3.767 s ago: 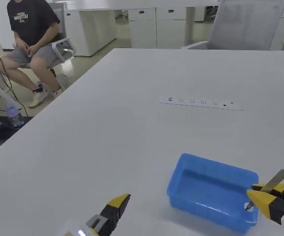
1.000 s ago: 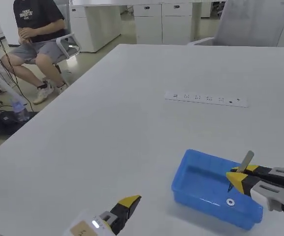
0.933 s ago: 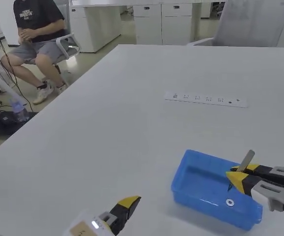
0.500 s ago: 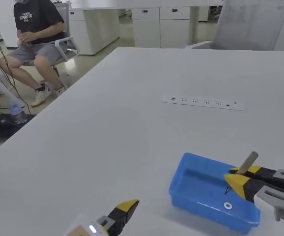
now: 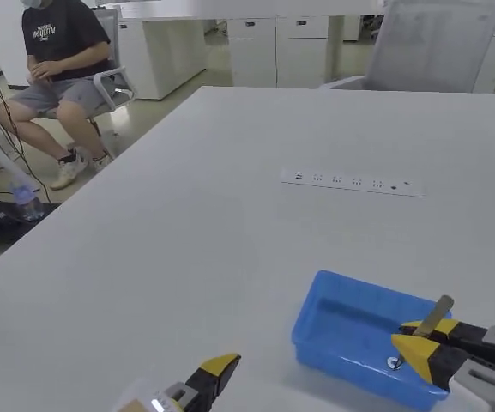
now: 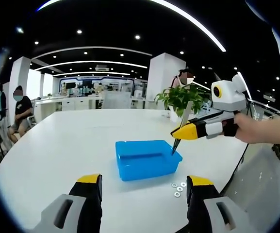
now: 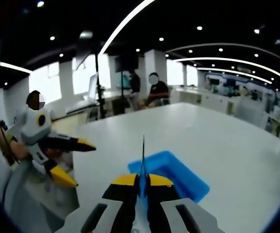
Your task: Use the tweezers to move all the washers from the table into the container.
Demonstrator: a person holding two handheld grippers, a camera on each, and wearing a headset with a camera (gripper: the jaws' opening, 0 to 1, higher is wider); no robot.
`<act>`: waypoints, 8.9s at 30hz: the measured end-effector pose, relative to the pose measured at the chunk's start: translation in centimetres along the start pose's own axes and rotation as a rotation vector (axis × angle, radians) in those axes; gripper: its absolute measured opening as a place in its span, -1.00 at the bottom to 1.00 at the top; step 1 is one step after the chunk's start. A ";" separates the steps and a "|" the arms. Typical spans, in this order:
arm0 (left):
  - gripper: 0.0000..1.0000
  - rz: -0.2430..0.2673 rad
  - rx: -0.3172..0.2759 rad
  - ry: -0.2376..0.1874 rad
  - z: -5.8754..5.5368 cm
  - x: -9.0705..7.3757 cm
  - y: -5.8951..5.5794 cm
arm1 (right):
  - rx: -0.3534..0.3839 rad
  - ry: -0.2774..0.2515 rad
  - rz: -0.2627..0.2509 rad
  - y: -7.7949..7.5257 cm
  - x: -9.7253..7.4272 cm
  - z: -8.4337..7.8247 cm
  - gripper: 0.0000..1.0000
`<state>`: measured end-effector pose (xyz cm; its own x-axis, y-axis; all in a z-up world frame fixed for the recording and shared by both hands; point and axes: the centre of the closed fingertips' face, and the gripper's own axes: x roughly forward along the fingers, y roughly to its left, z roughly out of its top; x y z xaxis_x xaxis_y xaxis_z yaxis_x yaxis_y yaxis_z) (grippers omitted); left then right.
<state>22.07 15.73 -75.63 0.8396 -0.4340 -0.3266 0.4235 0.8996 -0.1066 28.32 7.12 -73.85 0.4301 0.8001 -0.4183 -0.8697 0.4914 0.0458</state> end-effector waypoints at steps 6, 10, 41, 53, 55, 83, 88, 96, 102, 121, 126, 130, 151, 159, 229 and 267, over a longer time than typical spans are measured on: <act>0.42 -0.002 0.001 0.003 0.0 0.0 0.0 | 0.002 0.016 0.018 1.0 -0.3 -1.2 -0.93; 0.42 -0.003 0.005 0.009 -0.1 0.1 -0.1 | 0.022 0.022 0.022 1.3 -0.4 -1.8 -0.93; 0.37 -0.013 -0.006 0.012 -0.1 0.2 -0.4 | 0.205 0.115 0.026 1.0 -0.6 -8.1 -0.92; 0.37 -0.010 -0.004 0.013 -0.1 0.1 -0.4 | 0.221 0.134 0.005 0.6 -0.6 -9.1 -0.92; 0.37 -0.011 -0.005 0.014 -0.1 0.1 -0.4 | 0.230 0.132 0.007 0.6 -0.6 -9.2 -0.92; 0.34 -0.011 0.003 0.025 -0.2 0.1 -0.5 | 0.068 0.184 0.058 2.8 -0.5 -9.2 -0.92; 0.34 -0.012 0.003 0.027 -0.2 0.1 -0.5 | 0.048 0.192 0.057 2.8 -0.5 -9.3 -0.91; 0.33 -0.013 0.008 0.034 -0.5 0.1 -0.4 | -0.017 0.212 0.062 3.1 -0.6 -9.4 -0.92; 0.32 -0.014 0.011 0.040 -0.5 0.2 -0.5 | -0.133 0.240 0.076 3.9 -0.2 -9.4 -0.92; 0.32 -0.015 0.015 0.041 -0.5 0.2 -0.6 | -0.178 0.243 0.076 3.9 -0.4 -9.4 -0.94; 0.32 -0.015 0.014 0.043 -0.5 0.2 -0.7 | -0.164 0.240 0.076 3.9 -0.4 -9.4 -0.94; 0.32 -0.015 0.014 0.044 -0.6 0.2 -0.6 | -0.136 0.232 0.072 3.6 -0.4 -9.3 -0.93; 0.32 -0.016 0.011 0.047 -0.8 0.2 -0.4 | 0.016 0.194 0.046 2.7 -0.9 -8.9 -0.93; 0.32 -0.023 0.009 0.051 -0.8 0.2 -0.6 | -0.024 0.174 0.029 2.7 -1.6 -7.1 -0.93; 0.34 -0.033 0.001 0.053 -0.7 0.4 -0.8 | -0.063 0.014 0.051 -1.7 2.7 3.1 -0.94; 0.29 -0.025 0.008 0.065 -0.9 0.4 -0.6 | 0.021 0.131 0.042 -4.1 7.4 -3.4 -0.94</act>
<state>21.79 15.05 -76.55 0.8053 -0.4516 -0.3842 0.4466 0.8882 -0.1079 34.30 9.89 -80.22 0.3573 0.7688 -0.5304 -0.8802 0.4671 0.0841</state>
